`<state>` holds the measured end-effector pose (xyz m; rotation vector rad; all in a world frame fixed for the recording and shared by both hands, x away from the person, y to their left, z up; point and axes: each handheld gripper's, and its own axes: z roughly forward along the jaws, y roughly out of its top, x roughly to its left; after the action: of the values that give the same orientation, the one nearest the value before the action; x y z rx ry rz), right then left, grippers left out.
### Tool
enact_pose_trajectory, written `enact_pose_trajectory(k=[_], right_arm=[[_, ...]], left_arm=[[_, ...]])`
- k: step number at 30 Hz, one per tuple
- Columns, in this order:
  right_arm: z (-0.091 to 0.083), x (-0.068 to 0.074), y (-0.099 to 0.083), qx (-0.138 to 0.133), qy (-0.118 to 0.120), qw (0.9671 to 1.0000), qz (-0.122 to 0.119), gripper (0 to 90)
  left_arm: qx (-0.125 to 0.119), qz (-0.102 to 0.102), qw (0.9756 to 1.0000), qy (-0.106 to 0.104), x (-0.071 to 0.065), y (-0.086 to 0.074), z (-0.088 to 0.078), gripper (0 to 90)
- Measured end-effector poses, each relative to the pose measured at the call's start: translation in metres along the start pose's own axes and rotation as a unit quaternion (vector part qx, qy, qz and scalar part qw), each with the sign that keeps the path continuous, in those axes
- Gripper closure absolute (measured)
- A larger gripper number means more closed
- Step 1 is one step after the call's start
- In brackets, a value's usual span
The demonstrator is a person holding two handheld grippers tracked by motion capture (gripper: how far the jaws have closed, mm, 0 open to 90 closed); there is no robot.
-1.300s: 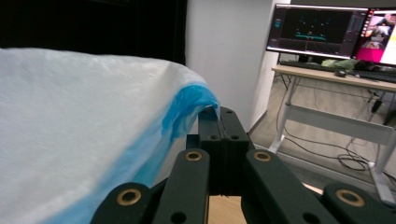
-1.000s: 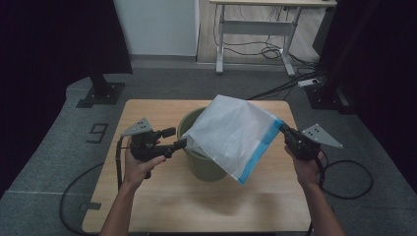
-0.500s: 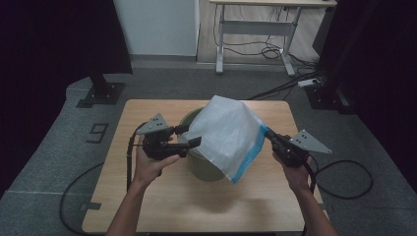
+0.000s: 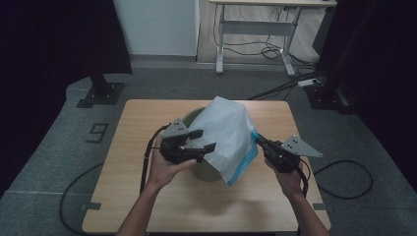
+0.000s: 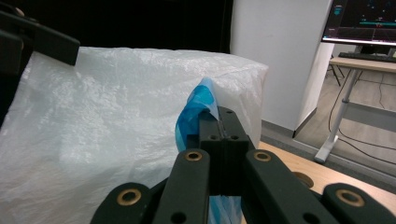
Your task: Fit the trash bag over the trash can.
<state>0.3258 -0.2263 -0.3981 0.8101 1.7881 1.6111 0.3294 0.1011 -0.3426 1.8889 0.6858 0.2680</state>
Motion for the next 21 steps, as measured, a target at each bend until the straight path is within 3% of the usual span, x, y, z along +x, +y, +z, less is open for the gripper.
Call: enact_pose_trajectory(k=[14,21], right_arm=[[-0.002,0.001,-0.002,0.000,0.002,1.0000,0.001,88.6],[-0.003,-0.003,-0.004,0.003,-0.003,1.0000,0.007,88.6]], left_arm=[[0.034,-0.015,0.9991,0.019,-0.016,-0.008,0.035,26.5],[0.046,-0.025,0.9983,0.027,-0.017,-0.013,0.046,23.9]])
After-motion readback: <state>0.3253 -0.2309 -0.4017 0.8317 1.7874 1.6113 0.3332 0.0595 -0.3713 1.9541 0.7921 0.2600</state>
